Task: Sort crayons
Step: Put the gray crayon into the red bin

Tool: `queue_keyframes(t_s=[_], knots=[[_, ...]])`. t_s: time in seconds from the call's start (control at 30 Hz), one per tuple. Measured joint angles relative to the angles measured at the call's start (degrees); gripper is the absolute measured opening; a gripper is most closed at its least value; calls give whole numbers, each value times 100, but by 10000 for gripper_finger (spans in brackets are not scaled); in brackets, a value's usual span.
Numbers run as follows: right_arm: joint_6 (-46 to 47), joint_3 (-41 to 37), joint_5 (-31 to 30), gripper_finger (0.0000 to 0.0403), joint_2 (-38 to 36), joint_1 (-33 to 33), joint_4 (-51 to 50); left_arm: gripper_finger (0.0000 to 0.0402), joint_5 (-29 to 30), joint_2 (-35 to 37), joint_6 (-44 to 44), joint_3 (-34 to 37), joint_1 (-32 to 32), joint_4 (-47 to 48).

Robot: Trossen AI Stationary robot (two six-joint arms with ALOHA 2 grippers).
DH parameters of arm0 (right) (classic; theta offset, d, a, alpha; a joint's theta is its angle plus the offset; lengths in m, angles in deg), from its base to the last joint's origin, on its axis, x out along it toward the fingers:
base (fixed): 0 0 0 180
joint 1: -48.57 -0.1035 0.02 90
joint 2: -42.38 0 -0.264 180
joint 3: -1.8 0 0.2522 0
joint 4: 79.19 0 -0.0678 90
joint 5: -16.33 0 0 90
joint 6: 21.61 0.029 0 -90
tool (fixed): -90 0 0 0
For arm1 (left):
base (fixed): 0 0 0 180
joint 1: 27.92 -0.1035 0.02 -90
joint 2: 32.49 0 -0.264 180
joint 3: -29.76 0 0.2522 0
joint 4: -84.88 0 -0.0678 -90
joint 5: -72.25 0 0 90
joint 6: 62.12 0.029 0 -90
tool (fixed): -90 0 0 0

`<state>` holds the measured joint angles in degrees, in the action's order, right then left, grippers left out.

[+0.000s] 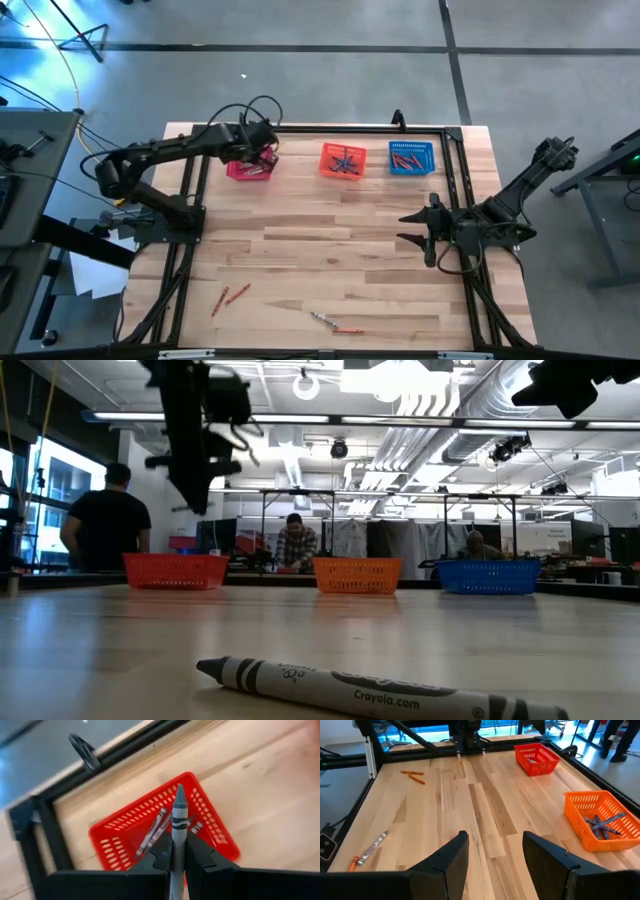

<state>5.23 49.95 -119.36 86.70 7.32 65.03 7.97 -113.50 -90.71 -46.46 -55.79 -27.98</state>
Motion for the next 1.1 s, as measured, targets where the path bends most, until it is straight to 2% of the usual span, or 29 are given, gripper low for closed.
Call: queue_keyframes(t_s=[0.17, 0.27, 0.4, 0.57, 0.8, 0.97, 1.1], knots=[[-36, 0, -1, 181, 0, 0, -7, 10, -578, -2, 89, 694, -569, -1076], [131, 0, -1, 181, 0, 0, -44, 15, -715, -2, 395, 934, -716, -1332], [532, 0, -62, 181, 0, 0, -140, 33, -716, 0, 856, 1022, -769, -1308], [545, -2, -104, 181, 0, 0, -250, 61, -718, 2, 1075, 1020, -777, -1351], [635, -2, -79, 181, 0, 0, -518, 90, -804, 0, 875, 1020, -774, -1525], [935, -2, -73, 181, 0, 0, -744, 95, -1926, 2, 617, 1019, -620, -2146], [1080, -4, -66, 181, 0, 0, -863, 93, -3064, 2, 358, 1018, -204, -3215]])
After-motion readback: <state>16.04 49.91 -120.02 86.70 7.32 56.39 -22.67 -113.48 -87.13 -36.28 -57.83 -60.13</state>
